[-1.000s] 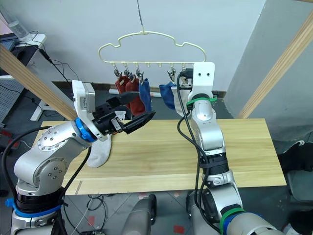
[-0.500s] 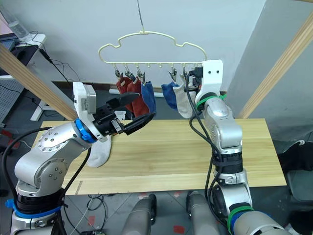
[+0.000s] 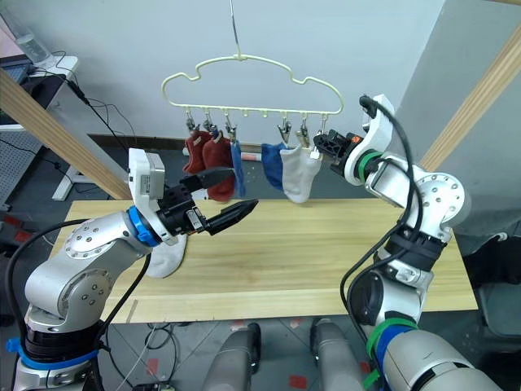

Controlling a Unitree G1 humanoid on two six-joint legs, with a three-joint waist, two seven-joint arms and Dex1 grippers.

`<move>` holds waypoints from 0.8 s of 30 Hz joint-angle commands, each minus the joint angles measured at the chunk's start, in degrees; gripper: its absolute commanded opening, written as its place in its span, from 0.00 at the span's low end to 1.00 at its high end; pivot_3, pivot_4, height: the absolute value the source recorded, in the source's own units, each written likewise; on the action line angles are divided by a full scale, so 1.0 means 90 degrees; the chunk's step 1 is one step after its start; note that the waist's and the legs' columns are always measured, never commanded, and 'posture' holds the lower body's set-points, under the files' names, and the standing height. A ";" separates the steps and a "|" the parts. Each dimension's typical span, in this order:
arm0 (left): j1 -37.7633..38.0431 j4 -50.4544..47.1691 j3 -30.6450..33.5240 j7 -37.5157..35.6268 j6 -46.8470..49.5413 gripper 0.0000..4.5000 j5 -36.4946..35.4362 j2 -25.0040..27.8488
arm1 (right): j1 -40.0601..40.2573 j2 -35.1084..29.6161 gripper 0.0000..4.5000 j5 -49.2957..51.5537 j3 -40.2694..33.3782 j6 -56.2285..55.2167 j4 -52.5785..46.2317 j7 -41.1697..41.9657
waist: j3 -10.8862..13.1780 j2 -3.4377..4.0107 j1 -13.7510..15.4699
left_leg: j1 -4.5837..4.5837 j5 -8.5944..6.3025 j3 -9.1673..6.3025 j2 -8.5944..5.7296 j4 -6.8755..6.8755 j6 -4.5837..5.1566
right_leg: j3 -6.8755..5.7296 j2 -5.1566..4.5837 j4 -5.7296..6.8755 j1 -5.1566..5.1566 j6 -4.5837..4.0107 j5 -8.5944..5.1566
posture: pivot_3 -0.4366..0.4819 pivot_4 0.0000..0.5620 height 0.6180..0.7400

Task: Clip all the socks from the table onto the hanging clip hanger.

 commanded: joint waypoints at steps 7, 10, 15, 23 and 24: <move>0.1150 0.1041 0.0093 0.0539 -0.1221 1.00 0.1802 0.0164 | -0.0649 0.0633 0.03 0.1533 -0.1010 0.0355 0.0231 -0.1271 | 0.0005 0.0008 -0.0048 | 0.0001 -0.0001 0.0004 0.0005 -0.0008 0.0001 | 0.0004 0.0004 -0.0007 -0.0004 0.0001 -0.0001 | 0.47 0.62 1.00; 0.1487 0.1700 0.0192 0.0818 -0.1771 1.00 0.2399 0.0152 | -0.0661 0.0741 0.03 0.2201 -0.1075 0.0355 0.0289 -0.1787 | 0.0007 0.0011 -0.0070 | -0.0002 -0.0001 0.0006 0.0005 -0.0009 0.0002 | 0.0006 0.0001 -0.0009 -0.0006 0.0008 -0.0006 | 0.47 0.62 1.00; 0.1581 0.3093 0.0371 0.1243 -0.2489 1.00 0.3023 0.0103 | -0.0543 0.0587 0.03 0.3182 -0.0926 0.0355 0.0526 -0.2529 | 0.0014 0.0020 -0.0069 | -0.0003 -0.0001 0.0006 0.0005 -0.0009 0.0002 | 0.0004 0.0000 -0.0011 -0.0007 0.0019 -0.0013 | 0.47 0.62 1.00; 0.0644 0.5174 0.0248 0.1388 -0.3180 1.00 0.3472 -0.0062 | -0.0284 0.0431 0.03 0.3953 -0.0650 0.0355 0.0640 -0.3230 | 0.0014 0.0021 -0.0068 | -0.0005 -0.0002 0.0004 0.0008 -0.0010 0.0003 | -0.0001 0.0001 -0.0010 -0.0007 0.0020 -0.0013 | 0.47 0.61 1.00; 0.0416 0.5518 0.0217 0.1385 -0.3255 1.00 0.3521 -0.0086 | -0.0272 0.0428 0.03 0.4008 -0.0620 0.0354 0.0641 -0.3288 | 0.0014 0.0021 -0.0076 | -0.0004 -0.0002 0.0008 0.0006 -0.0011 0.0003 | 0.0002 -0.0001 -0.0010 -0.0007 0.0020 -0.0013 | 0.47 0.61 1.00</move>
